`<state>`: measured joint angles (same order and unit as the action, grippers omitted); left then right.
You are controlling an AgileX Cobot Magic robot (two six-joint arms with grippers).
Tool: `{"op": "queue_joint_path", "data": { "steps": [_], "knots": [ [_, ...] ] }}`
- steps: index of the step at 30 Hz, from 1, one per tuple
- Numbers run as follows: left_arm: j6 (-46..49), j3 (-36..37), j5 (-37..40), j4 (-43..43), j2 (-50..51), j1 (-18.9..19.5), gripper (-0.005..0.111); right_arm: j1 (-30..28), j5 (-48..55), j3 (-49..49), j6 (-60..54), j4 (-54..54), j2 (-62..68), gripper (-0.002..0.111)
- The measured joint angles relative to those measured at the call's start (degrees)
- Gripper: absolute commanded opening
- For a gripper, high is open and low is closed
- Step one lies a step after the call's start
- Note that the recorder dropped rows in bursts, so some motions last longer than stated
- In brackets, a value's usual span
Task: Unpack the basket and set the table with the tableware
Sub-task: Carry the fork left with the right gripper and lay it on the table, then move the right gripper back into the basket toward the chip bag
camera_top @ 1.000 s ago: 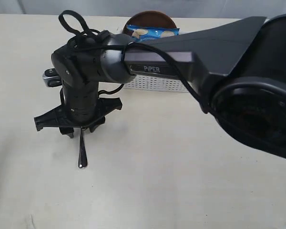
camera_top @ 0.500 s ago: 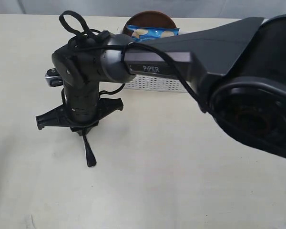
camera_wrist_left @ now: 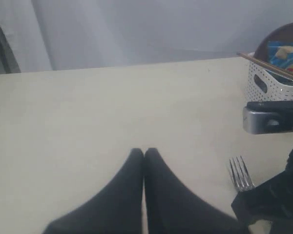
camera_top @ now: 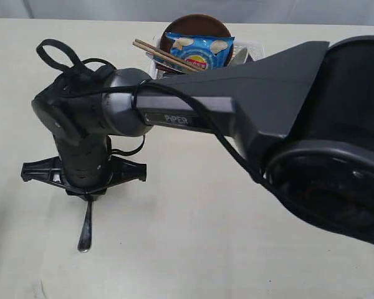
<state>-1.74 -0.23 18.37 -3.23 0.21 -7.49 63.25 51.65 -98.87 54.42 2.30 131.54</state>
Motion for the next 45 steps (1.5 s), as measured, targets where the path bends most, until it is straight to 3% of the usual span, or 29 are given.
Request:
{"op": "queue_joint_path", "data": {
  "steps": [11,18,20,30,45],
  "knots": [
    [0.0,0.0,0.0,0.0,0.0,0.0,0.000,0.2,-0.2,0.0,4.1,0.6,0.0,0.000],
    [0.0,0.0,0.0,0.0,0.0,0.0,0.000,0.0,-0.2,0.0,3.1,-0.2,0.0,0.038],
    [0.0,0.0,0.0,0.0,0.0,0.0,0.000,-0.2,0.5,-0.1,1.8,-0.1,-0.1,0.043],
    [0.0,0.0,0.0,0.0,0.0,0.0,0.000,-5.0,2.6,0.3,-8.6,-0.2,-2.8,0.043],
    [0.0,0.0,0.0,0.0,0.0,0.0,0.000,-20.1,5.1,0.3,-32.0,-2.0,-14.0,0.043]
  ]
}}
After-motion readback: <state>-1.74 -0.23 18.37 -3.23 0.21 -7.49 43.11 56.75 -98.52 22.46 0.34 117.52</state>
